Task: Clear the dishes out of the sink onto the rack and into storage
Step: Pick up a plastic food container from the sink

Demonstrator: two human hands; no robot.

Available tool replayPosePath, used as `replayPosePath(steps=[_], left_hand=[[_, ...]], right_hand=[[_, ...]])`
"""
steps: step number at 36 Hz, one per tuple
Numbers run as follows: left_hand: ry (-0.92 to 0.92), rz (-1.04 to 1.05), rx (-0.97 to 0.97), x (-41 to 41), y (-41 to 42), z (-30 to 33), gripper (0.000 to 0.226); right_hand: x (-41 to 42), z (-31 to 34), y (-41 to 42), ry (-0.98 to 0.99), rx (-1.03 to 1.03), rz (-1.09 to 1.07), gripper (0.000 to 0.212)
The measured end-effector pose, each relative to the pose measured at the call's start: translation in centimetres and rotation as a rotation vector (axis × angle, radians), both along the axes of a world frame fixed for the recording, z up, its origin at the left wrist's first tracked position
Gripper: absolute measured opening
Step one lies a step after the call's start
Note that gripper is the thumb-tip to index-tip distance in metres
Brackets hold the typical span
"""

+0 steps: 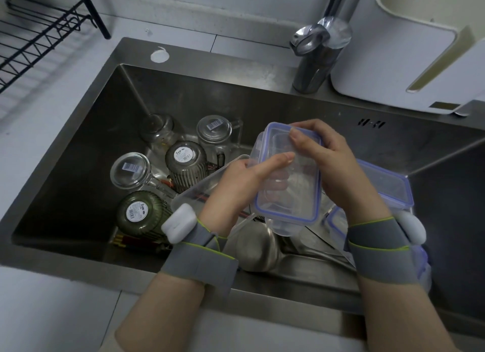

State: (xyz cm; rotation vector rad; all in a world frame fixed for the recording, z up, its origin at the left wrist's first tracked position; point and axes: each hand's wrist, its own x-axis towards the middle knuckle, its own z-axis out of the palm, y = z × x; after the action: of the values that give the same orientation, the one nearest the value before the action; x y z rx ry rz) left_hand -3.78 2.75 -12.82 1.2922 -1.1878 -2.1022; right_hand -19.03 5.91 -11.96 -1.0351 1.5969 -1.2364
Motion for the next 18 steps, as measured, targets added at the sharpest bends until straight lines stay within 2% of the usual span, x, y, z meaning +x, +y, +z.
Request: replayPosePath(steps=[6,9,13,15,18], left_hand=[[0.169,0.07,0.054,-0.32,-0.34,0.41,0.053],[0.098,0.052,0.04,0.01,-0.31,-0.07,0.055],[0.037,0.043,0.038,0.22,-0.31,-0.22,0.049],[0.033,0.04,0.048,0.25,-0.37,-0.18,0.048],[0.04,0.052,0.054,0.23,-0.41,-0.09,0.06]], right_hand=[[0.27,-0.26,-0.31,-0.128,0.023,-0.126,0.031],[0.3,-0.23,-0.44,-0.239,0.063,-0.172,0.038],[0.44,-0.08,-0.45,-0.406,0.135,-0.168,0.032],[0.44,-0.09,-0.41,-0.406,0.157,-0.155,0.03],[0.36,-0.13,-0.35,-0.379,0.179,-0.171,0.036]])
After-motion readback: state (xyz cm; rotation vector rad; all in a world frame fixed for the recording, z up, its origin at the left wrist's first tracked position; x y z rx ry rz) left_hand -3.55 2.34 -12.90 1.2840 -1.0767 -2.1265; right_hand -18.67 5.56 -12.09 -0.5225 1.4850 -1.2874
